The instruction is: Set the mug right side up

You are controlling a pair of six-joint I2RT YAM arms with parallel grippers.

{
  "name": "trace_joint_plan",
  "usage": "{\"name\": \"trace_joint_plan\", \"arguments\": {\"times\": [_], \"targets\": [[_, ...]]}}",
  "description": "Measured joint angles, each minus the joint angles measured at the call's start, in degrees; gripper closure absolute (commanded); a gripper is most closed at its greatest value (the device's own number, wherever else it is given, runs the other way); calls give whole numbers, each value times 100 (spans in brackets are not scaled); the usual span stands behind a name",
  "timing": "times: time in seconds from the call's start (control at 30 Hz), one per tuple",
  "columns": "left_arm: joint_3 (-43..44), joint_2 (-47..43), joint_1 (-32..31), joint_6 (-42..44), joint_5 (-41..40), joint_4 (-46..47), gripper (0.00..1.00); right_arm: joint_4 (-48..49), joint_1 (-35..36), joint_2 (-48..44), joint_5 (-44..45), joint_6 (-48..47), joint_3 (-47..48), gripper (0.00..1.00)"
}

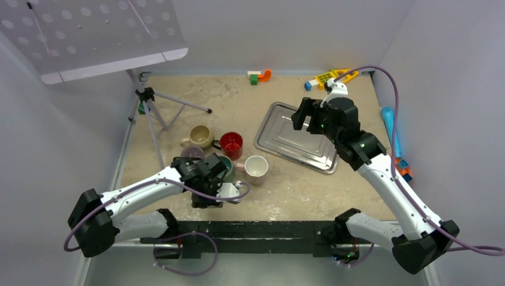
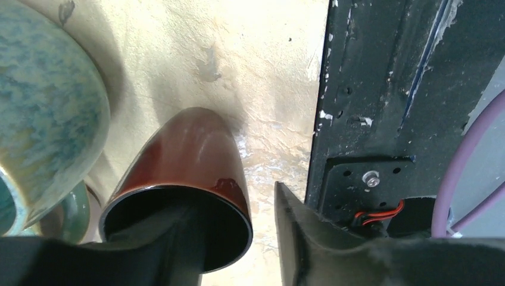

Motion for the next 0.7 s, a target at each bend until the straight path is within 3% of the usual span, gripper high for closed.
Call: {"name": "trace_joint_plan", "arguments": {"times": [0.03, 0.13, 0.33, 0.47, 0.57, 0.7], "targets": [[-52, -66, 0, -7, 0, 39, 27, -9, -33, 7, -7, 2, -13, 9], [-61, -389, 2, -26, 28, 76, 1, -11, -109, 11, -33, 0, -13, 9], [660, -1471, 2, -514, 472, 35, 0, -24, -365, 111, -79, -2, -9, 8], [1226, -2243, 2, -1351, 621, 647, 0, 160, -835, 122, -225, -2, -164, 8], [1344, -2592, 11, -2393, -221, 1342, 0, 485, -1368, 125, -402, -11, -452, 7], [1375, -2356, 439, -3637, -1873, 2203, 2, 1130, -2205, 118, -470, -50, -1073, 1]]}}
